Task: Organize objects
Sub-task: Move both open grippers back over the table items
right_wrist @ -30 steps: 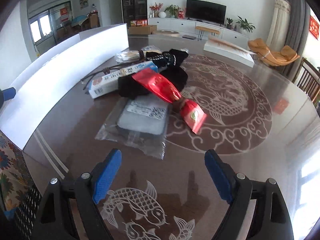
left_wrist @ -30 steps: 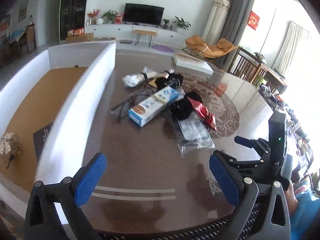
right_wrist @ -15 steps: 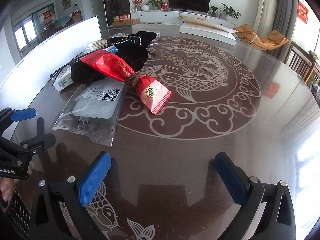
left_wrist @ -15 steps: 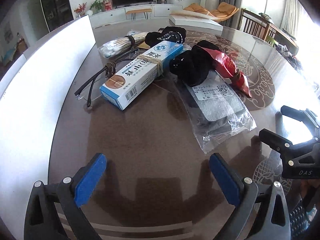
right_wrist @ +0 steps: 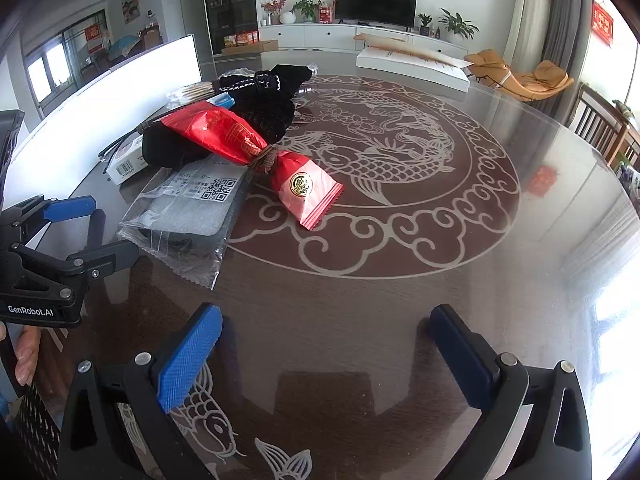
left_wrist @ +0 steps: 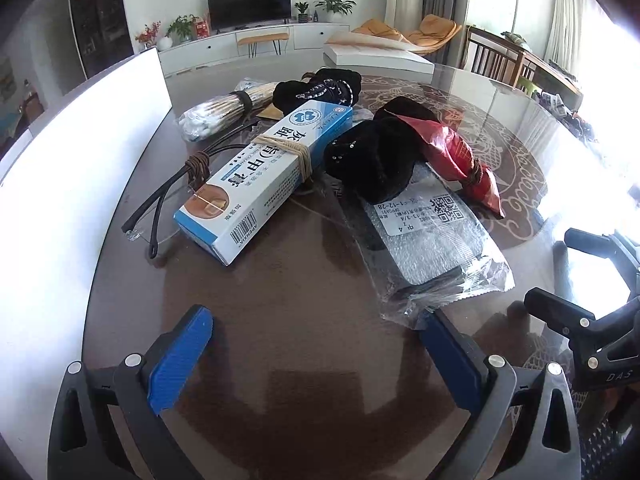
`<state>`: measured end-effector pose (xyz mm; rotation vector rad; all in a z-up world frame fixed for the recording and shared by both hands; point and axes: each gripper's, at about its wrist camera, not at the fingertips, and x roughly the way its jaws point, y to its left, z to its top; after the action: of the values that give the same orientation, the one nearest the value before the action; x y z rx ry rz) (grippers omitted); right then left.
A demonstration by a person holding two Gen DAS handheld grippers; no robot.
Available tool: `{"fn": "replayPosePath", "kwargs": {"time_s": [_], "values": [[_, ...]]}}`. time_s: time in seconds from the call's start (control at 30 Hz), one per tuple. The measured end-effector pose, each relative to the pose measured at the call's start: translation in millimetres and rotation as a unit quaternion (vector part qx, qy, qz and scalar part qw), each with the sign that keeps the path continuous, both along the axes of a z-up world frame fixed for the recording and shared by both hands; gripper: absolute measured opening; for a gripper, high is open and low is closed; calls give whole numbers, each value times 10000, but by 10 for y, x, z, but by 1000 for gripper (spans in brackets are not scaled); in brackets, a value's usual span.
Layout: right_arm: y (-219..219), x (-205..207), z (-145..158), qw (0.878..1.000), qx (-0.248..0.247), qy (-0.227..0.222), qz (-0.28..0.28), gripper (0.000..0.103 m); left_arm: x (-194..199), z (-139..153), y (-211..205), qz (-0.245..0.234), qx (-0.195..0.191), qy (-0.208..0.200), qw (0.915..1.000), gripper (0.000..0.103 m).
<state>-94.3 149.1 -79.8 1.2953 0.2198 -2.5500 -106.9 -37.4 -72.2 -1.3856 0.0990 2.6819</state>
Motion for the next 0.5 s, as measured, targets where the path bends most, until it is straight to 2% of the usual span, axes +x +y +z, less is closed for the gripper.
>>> {"fn": "replayPosePath", "kwargs": {"time_s": [0.5], "values": [[2, 0, -6, 10000, 0, 2, 1, 103, 12, -4, -11, 50, 5, 33, 10000, 103]]}}
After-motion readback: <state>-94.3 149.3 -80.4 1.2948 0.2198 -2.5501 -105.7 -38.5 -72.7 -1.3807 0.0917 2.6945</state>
